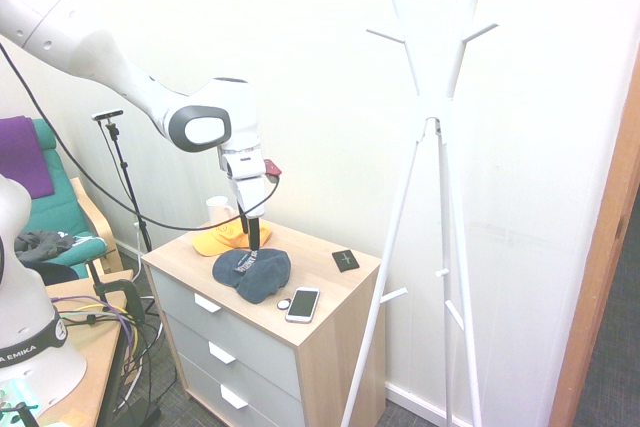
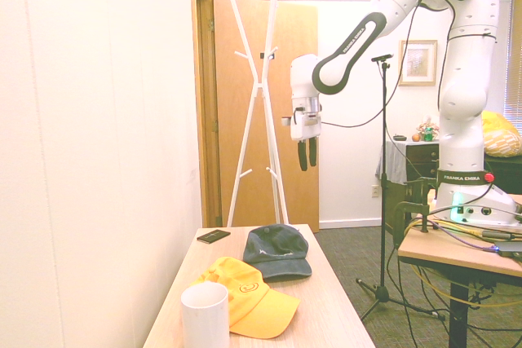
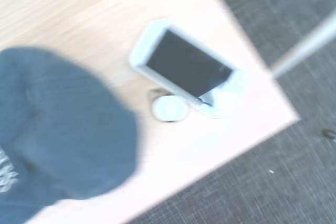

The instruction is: Hang the cap

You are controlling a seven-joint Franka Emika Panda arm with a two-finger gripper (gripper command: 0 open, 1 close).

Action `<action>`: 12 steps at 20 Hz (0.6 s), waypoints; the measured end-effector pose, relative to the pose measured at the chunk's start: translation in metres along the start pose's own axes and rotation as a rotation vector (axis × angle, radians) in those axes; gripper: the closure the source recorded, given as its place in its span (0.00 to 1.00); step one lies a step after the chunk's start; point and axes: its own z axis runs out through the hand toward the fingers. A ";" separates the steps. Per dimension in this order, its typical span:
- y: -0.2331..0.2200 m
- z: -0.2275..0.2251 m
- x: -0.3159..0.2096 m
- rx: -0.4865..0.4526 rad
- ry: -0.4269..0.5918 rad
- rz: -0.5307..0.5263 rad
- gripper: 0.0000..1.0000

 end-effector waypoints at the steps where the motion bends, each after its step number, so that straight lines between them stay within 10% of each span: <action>1: -0.013 0.011 -0.011 -0.002 0.010 -0.032 0.00; 12: -0.120 0.140 -0.063 -0.001 0.089 -0.272 0.00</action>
